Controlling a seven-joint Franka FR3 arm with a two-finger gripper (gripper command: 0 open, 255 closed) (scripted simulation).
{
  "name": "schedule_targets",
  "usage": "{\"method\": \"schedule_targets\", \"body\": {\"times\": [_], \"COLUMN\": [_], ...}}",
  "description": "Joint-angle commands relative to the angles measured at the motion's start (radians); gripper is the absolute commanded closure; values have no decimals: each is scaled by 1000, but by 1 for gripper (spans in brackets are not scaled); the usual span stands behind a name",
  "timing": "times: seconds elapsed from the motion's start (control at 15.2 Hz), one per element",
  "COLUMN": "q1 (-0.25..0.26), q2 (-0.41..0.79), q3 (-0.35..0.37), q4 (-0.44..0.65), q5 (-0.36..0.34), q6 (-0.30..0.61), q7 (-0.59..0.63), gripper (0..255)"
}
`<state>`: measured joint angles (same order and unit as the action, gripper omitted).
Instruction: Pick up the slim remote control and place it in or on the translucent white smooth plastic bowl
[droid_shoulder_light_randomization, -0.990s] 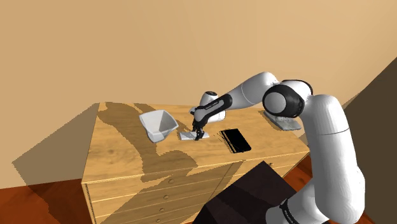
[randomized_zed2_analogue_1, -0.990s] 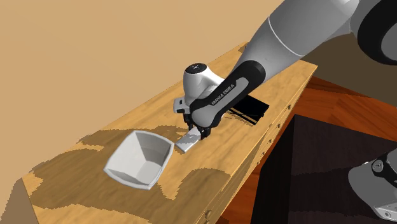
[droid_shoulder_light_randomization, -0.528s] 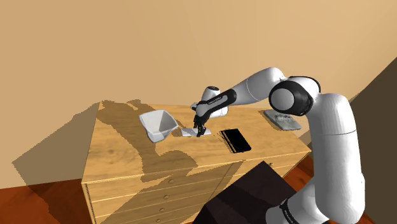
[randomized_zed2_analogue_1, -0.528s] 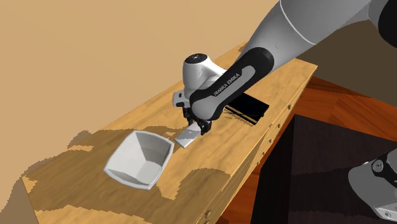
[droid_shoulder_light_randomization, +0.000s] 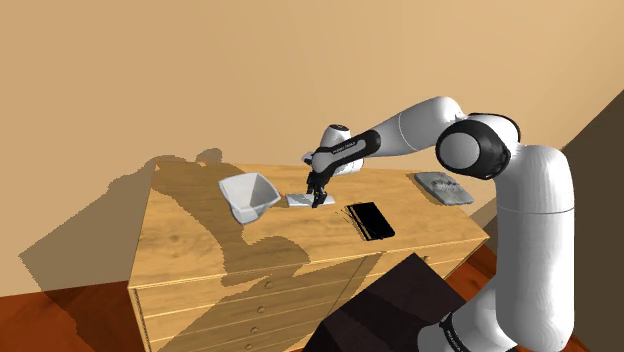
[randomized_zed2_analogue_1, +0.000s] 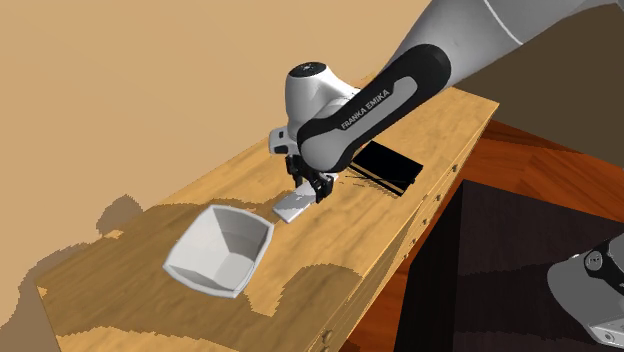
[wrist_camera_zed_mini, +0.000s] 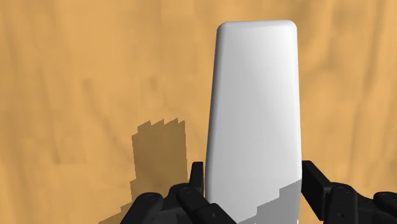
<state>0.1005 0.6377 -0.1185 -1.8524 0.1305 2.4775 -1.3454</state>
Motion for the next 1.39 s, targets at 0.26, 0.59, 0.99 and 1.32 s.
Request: {"method": "schedule_targets", "body": {"times": [0.26, 0.59, 0.99, 1.32], "q1": [7, 12, 17, 20], "q2": [-62, -111, -164, -205], "q3": [-9, -15, -22, -27], "q4": [-10, -11, -5, 6], "q5": [-10, -19, -30, -38], "q6": [-52, -99, -158, -210], "q7": [8, 14, 21, 27], "gripper": [255, 255, 255, 255]}}
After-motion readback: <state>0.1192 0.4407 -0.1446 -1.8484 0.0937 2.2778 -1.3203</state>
